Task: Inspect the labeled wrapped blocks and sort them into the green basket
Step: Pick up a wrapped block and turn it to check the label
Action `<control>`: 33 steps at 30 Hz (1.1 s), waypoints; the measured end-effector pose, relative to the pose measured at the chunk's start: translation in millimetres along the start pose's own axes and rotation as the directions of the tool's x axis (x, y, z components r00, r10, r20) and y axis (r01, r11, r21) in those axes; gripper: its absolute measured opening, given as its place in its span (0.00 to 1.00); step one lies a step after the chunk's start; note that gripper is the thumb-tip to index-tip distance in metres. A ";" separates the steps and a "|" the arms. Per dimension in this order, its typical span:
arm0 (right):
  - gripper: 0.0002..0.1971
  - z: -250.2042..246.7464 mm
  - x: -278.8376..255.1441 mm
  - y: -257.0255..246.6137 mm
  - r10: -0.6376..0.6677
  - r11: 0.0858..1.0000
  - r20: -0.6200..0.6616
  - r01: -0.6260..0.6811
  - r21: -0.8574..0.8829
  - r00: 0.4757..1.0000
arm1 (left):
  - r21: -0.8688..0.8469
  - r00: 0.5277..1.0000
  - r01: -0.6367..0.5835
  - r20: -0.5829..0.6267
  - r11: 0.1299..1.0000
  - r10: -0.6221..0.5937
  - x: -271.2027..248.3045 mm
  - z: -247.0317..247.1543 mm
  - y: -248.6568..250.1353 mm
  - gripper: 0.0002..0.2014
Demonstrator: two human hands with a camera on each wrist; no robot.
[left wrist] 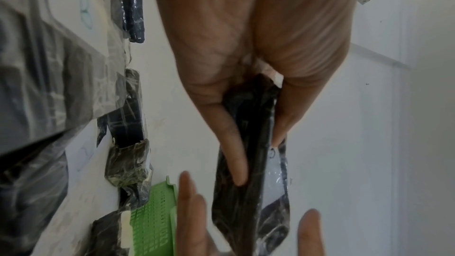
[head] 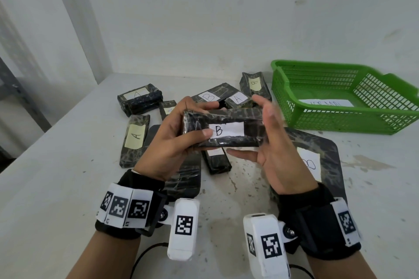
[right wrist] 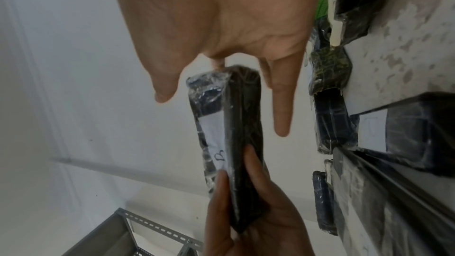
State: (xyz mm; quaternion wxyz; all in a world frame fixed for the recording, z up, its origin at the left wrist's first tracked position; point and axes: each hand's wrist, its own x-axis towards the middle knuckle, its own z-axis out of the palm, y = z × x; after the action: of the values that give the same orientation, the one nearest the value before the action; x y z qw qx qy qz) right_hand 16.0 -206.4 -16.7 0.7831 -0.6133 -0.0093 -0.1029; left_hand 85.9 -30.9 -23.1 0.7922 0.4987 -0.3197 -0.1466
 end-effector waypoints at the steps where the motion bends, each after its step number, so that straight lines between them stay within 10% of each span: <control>1: 0.31 0.6 0.5 0.1 0.063 0.998 0.007 -0.063 0.020 0.998 | 0.019 1.000 -0.023 -0.007 1.000 0.023 0.6 -2.4 -0.6 0.15; 5: 0.16 3.7 0.5 4.1 0.063 0.991 -0.034 -0.058 0.121 0.997 | 0.083 0.996 -0.058 -0.058 0.995 0.063 2.1 -9.7 -1.3 0.16; 10: 0.15 3.4 0.7 2.2 -0.051 0.974 -0.012 0.053 0.220 0.999 | -0.091 0.985 0.080 -0.145 0.993 -0.093 5.0 -6.2 -0.1 0.43; 16: 0.18 5.9 -0.2 1.6 -0.092 0.982 0.040 0.084 0.167 0.995 | 0.017 0.973 0.063 -0.223 0.998 -0.057 4.3 -1.6 -5.4 0.11; 23: 0.12 2.7 0.6 6.9 -0.188 0.980 -0.154 0.196 0.041 0.970 | 0.035 0.985 0.070 -0.162 0.997 -0.064 2.3 9.2 -4.7 0.14; 33: 0.14 6.4 -0.6 6.2 -0.167 0.985 -0.106 0.170 0.015 0.980 | 0.065 0.974 0.095 -0.213 0.993 -0.079 1.7 10.8 -5.3 0.09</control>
State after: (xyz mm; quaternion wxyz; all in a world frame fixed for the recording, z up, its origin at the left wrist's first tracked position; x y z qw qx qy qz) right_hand 17.2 -198.7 -21.2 0.7784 -0.5944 -0.0214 -0.2008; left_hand 80.5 -41.8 -24.0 0.7951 0.5543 -0.2171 -0.1156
